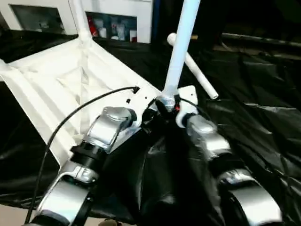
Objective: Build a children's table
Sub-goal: Insert table leg to table base
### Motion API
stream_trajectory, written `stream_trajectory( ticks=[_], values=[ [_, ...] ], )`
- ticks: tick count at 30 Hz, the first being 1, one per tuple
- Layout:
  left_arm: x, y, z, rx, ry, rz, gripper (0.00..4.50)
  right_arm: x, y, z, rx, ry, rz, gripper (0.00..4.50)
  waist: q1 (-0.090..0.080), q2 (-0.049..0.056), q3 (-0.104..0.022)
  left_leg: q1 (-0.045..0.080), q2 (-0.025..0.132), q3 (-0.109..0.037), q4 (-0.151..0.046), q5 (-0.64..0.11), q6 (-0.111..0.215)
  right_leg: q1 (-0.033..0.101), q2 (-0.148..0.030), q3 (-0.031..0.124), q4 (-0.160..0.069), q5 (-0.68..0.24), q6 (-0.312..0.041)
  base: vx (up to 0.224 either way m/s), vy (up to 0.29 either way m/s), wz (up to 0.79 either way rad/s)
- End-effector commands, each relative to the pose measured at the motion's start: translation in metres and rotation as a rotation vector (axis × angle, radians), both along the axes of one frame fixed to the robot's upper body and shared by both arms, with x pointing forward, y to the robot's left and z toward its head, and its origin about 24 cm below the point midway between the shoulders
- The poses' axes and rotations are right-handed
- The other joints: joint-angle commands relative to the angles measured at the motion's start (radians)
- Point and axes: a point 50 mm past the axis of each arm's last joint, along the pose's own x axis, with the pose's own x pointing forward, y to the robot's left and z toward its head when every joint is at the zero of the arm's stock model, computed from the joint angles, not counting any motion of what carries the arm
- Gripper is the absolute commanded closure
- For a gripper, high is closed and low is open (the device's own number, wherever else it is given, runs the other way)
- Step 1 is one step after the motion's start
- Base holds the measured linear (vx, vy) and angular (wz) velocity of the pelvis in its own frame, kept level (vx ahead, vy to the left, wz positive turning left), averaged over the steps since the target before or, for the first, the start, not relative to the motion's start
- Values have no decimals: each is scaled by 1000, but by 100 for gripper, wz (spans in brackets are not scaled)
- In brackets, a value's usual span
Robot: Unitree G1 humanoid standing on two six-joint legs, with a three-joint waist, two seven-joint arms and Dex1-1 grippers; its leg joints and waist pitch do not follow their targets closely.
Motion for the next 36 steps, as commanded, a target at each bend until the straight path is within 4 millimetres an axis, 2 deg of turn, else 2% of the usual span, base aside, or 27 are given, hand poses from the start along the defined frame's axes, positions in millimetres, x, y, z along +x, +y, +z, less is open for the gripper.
stream_trajectory(
  ticks=[1,2,3,4,5,8,10,12,13,15,17,18,21,23,26,28,35,36],
  values=[
    [-8,4,-14,19,47,-65,450,-16,4,4,1,25,180,3,12,9,-59,-1,54,-11,-42,57,185,75,-87,53,-35,280,-303,0,0,0],
    [-10,5,-13,16,38,-94,450,-21,-2,8,-15,9,220,3,12,6,-60,1,58,-12,-42,56,193,74,-87,51,-34,274,-300,0,0,0],
    [-13,5,-13,9,34,-131,450,-25,-9,12,-41,-7,256,3,14,2,-61,-2,56,-13,-40,66,194,77,-82,49,-33,266,-297,0,0,0],
    [-15,7,-13,9,43,-147,450,-28,-14,15,-67,-21,285,3,13,9,-63,-4,58,-14,-38,67,194,76,-85,49,-29,265,-302,0,0,0],
    [-17,7,-12,8,35,-177,450,-33,-20,18,-93,-31,315,3,14,10,-60,0,60,-13,-38,51,193,70,-86,48,-35,231,-306,0,0,0],
    [-26,10,-10,-19,30,-273,450,-45,-34,27,-100,-33,393,3,18,14,-56,0,64,-13,-41,4,167,69,-85,49,-40,127,-313,0,0,0],
    [-32,14,-9,-42,43,-326,450,-53,-41,33,-86,-36,425,3,24,17,-59,4,67,-13,-39,15,162,67,-86,52,-35,140,-312,0,0,0],
    [-34,15,-8,-53,48,-345,450,-57,-47,35,-84,-28,435,3,26,16,-61,2,64,-12,-36,34,161,68,-84,51,-30,170,-314,0,0,0],
    [-42,17,-5,-76,46,-418,450,-63,-53,37,-86,-20,444,3,26,14,-63,4,64,-12,-34,36,164,68,-84,51,-30,174,-320,0,0,0],
    [-49,22,-5,-74,59,-479,450,-69,-60,38,-114,-7,449,3,29,14,-63,2,62,-12,-34,34,159,68,-86,50,-28,158,-316,0,0,0],
    [-54,27,-5,-65,72,-513,450,-73,-65,37,-147,8,455,3,35,17,-65,7,64,-12,-34,26,148,66,-84,50,-28,134,-307,0,0,0],
    [-56,28,-5,-65,76,-526,450,-75,-66,36,-157,15,459,3,39,19,-66,10,63,-11,-32,33,145,64,-83,50,-26,135,-308,0,0,0],
    [-61,29,-4,-78,88,-558,450,-78,-66,30,-189,31,475,3,44,15,-68,5,61,-10,-28,31,138,65,-84,51,-23,130,-309,0,0,0],
    [-65,28,-3,-82,90,-577,450,-79,-62,28,-191,37,486,3,48,12,-69,5,60,-10,-27,13,129,66,-86,51,-24,105,-306,0,0,0],
    [-68,27,-2,-83,91,-589,450,-80,-56,28,-171,36,511,3,48,14,-67,4,61,-12,-28,-35,97,65,-87,51,-28,22,-292,0,0,0],
    [-68,27,-2,-82,89,-591,450,-81,-53,28,-170,39,530,3,48,13,-69,5,60,-12,-28,-41,86,65,-86,52,-28,7,-284,0,0,0],
    [-67,25,-3,-75,82,-583,450,-77,-50,23,-203,26,552,3,51,9,-80,0,54,-12,-18,1,93,68,-84,51,-16,73,-281,0,0,0],
    [-67,25,-3,-75,82,-580,450,-77,-50,21,-211,27,554,20,52,9,-81,0,54,-12,-16,3,95,68,-83,51,-15,74,-283,0,0,0]
  ],
)
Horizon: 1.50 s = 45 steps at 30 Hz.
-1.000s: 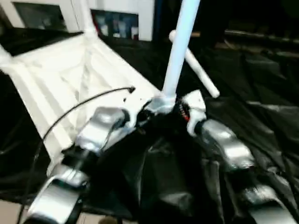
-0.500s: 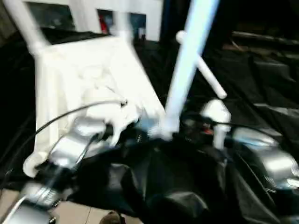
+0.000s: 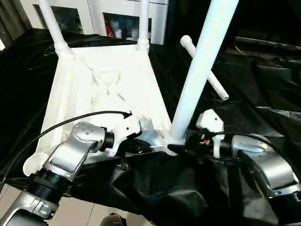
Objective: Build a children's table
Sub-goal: Insert table leg to table base, then rotate leg to tighten
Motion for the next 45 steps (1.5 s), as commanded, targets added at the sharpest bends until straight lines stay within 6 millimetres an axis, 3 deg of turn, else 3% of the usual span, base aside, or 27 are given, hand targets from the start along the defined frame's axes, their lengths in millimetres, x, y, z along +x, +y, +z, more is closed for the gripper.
stream_trajectory(
  ticks=[1,17,21,24,25,26,30,32,35,37,41,42,45],
  values=[
    [-3,-12,9,-55,-24,-63,450,1,-1,-2,-22,-11,7,30,1,-3,-88,7,48,-11,-58,2,96,71,-81,51,-49,71,-283,0,0,0],
    [-2,-12,7,-60,-16,-43,450,6,3,-7,45,23,-2,159,4,-3,-94,5,45,-12,-49,19,106,73,-78,49,-41,92,-290,0,0,0],
    [5,-11,5,-65,-7,39,450,10,5,-16,80,53,-94,172,3,-1,-92,4,45,-12,-49,6,100,72,-79,48,-43,72,-294,0,0,0],
    [26,-14,0,-53,-36,254,450,23,6,-37,51,93,-345,174,-2,-1,-87,3,42,-12,-52,-40,60,70,-79,49,-54,-27,-277,-20,-2,-1],
    [31,-17,-1,-46,-45,308,450,27,7,-41,65,112,-424,175,-6,0,-81,7,39,-11,-57,-87,33,66,-78,47,-69,-131,-257,-61,-5,-2],
    [35,-18,-2,-41,-50,339,450,29,9,-44,76,127,-473,175,-7,-3,-82,7,38,-15,-59,-111,8,72,-83,48,-74,-207,-229,-63,-4,-3],
    [53,-34,-8,-10,-66,551,450,41,32,-54,91,149,-705,175,-11,1,-78,11,36,-16,-64,-141,-15,62,-80,50,-86,-278,-177,0,0,0],
    [56,-44,-10,-3,-75,576,450,44,46,-54,109,158,-726,175,-11,-2,-78,15,33,-17,-66,-172,-24,62,-80,50,-94,-335,-159,0,0,0],
    [58,-56,-11,2,-91,564,450,46,63,-52,142,162,-706,175,-10,1,-82,14,36,-19,-69,-154,-15,65,-79,51,-87,-264,-157,0,0,0],
    [58,-63,-8,-3,-108,520,450,49,69,-48,168,156,-704,120,-9,-2,-83,11,35,-19,-70,-147,-8,67,-79,50,-86,-239,-159,0,0,0],
    [54,-63,-5,-6,-120,455,450,55,63,-37,193,98,-678,96,-11,-3,-82,9,37,-19,-71,-137,7,68,-80,49,-81,-194,-173,0,0,0],
    [54,-61,-5,-9,-114,447,450,56,61,-33,197,74,-654,72,-14,-2,-82,10,39,-19,-71,-138,12,68,-81,49,-82,-190,-177,0,0,0],
    [52,-56,-4,-13,-113,422,450,57,53,-25,202,38,-592,72,-17,-3,-84,7,39,-18,-69,-114,27,71,-80,48,-77,-148,-192,0,0,0]
  ],
)
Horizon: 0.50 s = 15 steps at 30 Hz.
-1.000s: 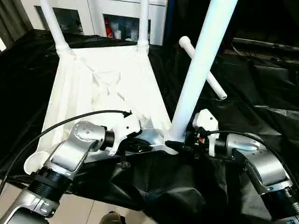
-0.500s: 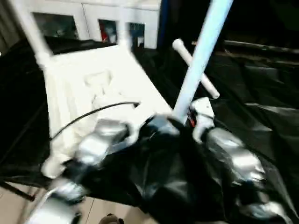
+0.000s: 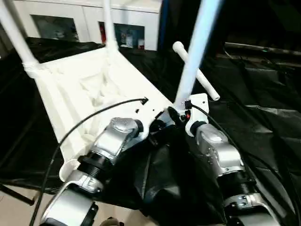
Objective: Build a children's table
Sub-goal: Rotate leg to tighten
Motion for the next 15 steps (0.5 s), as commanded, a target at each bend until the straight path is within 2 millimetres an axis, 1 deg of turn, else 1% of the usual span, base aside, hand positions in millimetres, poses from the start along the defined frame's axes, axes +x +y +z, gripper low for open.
stream_trajectory(
  ticks=[1,2,3,4,5,6,7,8,9,10,11,12,13,14,15],
  values=[
    [-1,2,7,-11,-45,-52,450,-6,8,5,1,-17,163,72,9,-4,-73,-6,37,-15,-71,-104,48,59,-80,49,-81,-130,-200,0,0,0],
    [-3,4,7,-19,-44,-70,450,-7,4,7,-14,-27,199,72,8,-4,-75,-8,37,-14,-69,-89,60,62,-80,48,-77,-100,-208,0,0,0],
    [-4,6,8,-26,-38,-77,450,-9,0,9,-33,-39,236,72,8,-4,-75,-8,38,-13,-68,-82,67,62,-80,49,-77,-86,-213,0,0,0],
    [-5,7,8,-37,-34,-97,450,-11,-4,11,-49,-46,274,72,9,-5,-76,-8,39,-13,-66,-62,78,63,-80,49,-72,-51,-222,0,0,0],
    [-8,11,10,-54,-21,-132,450,-15,-12,15,-81,-56,352,72,10,-3,-74,-8,38,-13,-66,-62,87,63,-80,47,-74,-47,-229,0,0,0],
    [-9,12,10,-56,-20,-140,450,-16,-13,15,-86,-57,367,72,13,-5,-77,-7,39,-12,-65,-59,92,66,-80,48,-72,-37,-231,0,0,0],
    [-14,15,12,-67,-18,-202,450,-21,-20,18,-107,-55,434,72,11,-5,-76,-11,39,-12,-64,-53,103,65,-79,47,-69,-23,-243,0,0,0],
    [-16,17,13,-70,-14,-233,450,-22,-24,19,-116,-52,464,72,12,-4,-78,-11,41,-12,-63,-47,113,63,-80,47,-67,-6,-248,0,0,0],
    [-19,19,14,-65,-26,-267,450,-24,-27,21,-126,-47,496,72,10,-5,-75,-13,42,-12,-63,-48,118,62,-80,47,-67,-5,-250,0,0,0],
    [-20,20,15,-60,-34,-287,450,-26,-29,21,-133,-42,515,72,11,-2,-76,-11,43,-11,-62,-53,122,59,-81,47,-68,-11,-256,0,0,0],
    [-24,23,17,-60,-20,-326,450,-28,-33,22,-142,-31,549,72,10,-4,-74,-8,43,-9,-63,-64,122,54,-78,47,-71,-29,-261,0,0,0],
    [-27,25,18,-60,-8,-354,450,-30,-35,23,-148,-23,572,72,13,-3,-74,-6,44,-10,-64,-68,117,56,-80,47,-70,-36,-262,0,0,0],
    [-27,25,18,-60,-8,-354,450,-30,-35,23,-148,-23,572,72,14,-2,-74,-7,47,-10,-64,-65,117,56,-80,48,-66,-24,-268,0,0,0],
    [-31,28,20,-61,-1,-394,450,-33,-38,25,-143,-14,596,72,13,-4,-69,-6,46,-8,-66,-83,113,50,-77,46,-72,-55,-266,0,0,0],
    [-33,30,21,-60,4,-411,450,-34,-40,26,-141,-11,608,72,19,-2,-71,-3,50,-10,-67,-96,107,52,-82,48,-72,-73,-263,0,0,0]
  ],
)
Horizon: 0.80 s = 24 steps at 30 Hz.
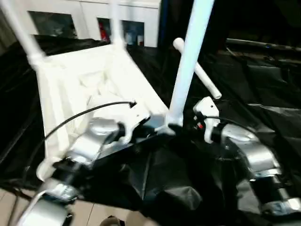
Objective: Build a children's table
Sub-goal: Rotate leg to tighten
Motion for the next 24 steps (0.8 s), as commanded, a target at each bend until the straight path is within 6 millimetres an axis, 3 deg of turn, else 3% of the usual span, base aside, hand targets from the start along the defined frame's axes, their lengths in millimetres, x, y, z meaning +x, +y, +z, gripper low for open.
stream_trajectory(
  ticks=[1,3,9,15,24],
  values=[
    [-6,-11,15,-61,-30,-117,450,-4,0,5,13,5,44,72,3,-2,-70,10,49,-9,-65,-105,94,63,-81,51,-71,-82,-259,0,0,0],
    [-12,-6,16,-56,-13,-153,450,-9,-2,4,0,25,92,72,10,-3,-69,12,48,-8,-67,-113,83,58,-79,51,-73,-98,-253,0,0,0],
    [-14,-5,15,-58,-5,-169,450,-7,0,1,-16,29,87,72,13,-6,-70,7,45,-9,-68,-109,68,62,-80,51,-72,-102,-243,0,0,0],
    [-14,-5,16,-60,-3,-170,450,-8,1,-1,-37,34,106,117,13,-7,-72,5,44,-9,-66,-85,72,63,-79,51,-69,-79,-237,0,0,0],
    [-14,-5,16,-61,-1,-166,450,-9,3,-3,-38,41,114,175,13,-7,-68,6,45,-9,-68,-102,66,61,-79,51,-73,-114,-227,0,0,0]
  ],
)
